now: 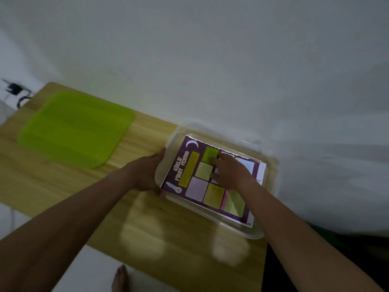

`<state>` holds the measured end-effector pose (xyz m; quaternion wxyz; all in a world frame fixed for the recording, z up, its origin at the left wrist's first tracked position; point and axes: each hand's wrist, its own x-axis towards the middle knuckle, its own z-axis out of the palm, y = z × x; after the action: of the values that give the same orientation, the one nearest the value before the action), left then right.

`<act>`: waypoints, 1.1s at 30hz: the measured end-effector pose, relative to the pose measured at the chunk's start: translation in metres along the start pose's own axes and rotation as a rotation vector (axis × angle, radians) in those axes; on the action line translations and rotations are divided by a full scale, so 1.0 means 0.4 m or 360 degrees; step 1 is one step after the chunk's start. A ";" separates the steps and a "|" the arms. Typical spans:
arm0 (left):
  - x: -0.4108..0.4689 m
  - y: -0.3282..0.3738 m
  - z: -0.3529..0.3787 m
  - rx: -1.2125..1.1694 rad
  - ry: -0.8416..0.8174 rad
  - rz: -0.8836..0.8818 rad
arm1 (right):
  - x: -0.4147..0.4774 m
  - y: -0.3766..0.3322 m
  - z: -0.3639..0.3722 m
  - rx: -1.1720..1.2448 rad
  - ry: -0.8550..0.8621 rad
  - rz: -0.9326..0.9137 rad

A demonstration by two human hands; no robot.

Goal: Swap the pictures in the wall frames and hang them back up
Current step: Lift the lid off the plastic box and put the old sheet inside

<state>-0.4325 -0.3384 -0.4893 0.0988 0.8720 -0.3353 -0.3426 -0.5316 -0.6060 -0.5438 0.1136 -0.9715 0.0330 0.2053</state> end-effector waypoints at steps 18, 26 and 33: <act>-0.114 -0.344 -0.125 -0.0167 0.0725 -0.0389 | 0.084 -0.437 -0.202 0.0328 0.0413 0.0119; -0.194 -0.820 -0.292 -0.0290 0.0910 -0.0533 | 0.351 -0.804 -0.170 0.0787 0.0305 0.0512; -0.173 -1.116 -0.397 -0.0260 0.0632 -0.0856 | 0.490 -0.926 -0.063 0.1117 0.0094 0.1018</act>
<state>-0.1338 0.0350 -0.5134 0.1379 0.9681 -0.0389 -0.2058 -0.3015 -0.2554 -0.5243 0.3651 -0.8210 0.4010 0.1786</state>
